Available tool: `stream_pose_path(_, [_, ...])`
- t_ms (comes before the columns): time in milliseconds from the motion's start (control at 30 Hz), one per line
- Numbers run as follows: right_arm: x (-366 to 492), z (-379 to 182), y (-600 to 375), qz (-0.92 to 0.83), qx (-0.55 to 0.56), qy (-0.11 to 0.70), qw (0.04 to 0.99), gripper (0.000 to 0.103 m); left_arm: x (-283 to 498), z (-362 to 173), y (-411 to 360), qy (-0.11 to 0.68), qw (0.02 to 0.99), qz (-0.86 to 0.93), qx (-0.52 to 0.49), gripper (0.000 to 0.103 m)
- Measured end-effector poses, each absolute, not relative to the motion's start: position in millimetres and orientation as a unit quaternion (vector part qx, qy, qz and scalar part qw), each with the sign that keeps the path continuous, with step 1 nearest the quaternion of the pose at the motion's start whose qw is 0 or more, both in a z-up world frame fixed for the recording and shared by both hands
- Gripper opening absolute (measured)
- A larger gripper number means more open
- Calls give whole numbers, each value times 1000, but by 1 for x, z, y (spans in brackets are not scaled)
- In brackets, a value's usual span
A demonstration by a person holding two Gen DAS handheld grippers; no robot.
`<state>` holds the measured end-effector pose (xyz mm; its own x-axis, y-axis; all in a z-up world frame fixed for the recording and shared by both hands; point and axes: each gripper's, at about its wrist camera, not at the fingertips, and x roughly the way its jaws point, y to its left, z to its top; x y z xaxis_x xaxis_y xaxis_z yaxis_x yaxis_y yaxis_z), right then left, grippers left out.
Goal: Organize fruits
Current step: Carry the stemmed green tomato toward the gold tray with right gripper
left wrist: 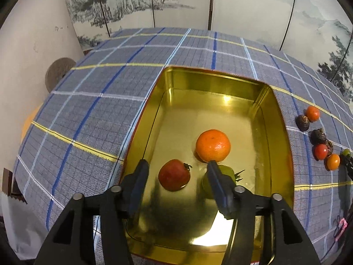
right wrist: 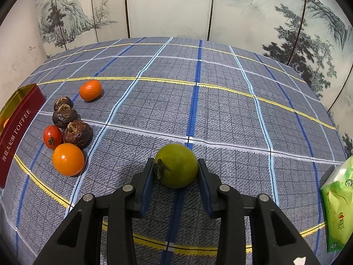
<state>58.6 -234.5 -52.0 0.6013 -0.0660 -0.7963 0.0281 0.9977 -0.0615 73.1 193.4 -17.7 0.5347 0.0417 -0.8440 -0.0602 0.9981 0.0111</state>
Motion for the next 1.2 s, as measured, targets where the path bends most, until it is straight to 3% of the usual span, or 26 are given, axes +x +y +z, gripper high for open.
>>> stream_pose_path(567, [64,-20,-214,-13,4,432,902,33,45,1,185,420,906,51,1,76])
stream_pose_path(900, [74,19,-93,145,-15,401,904,33,25,14,214,402,911,95,-14,78])
stream_pose_path(1200, [81,19,27,257,-75,401,876,33,7,14,260,403,903,141,-41,78])
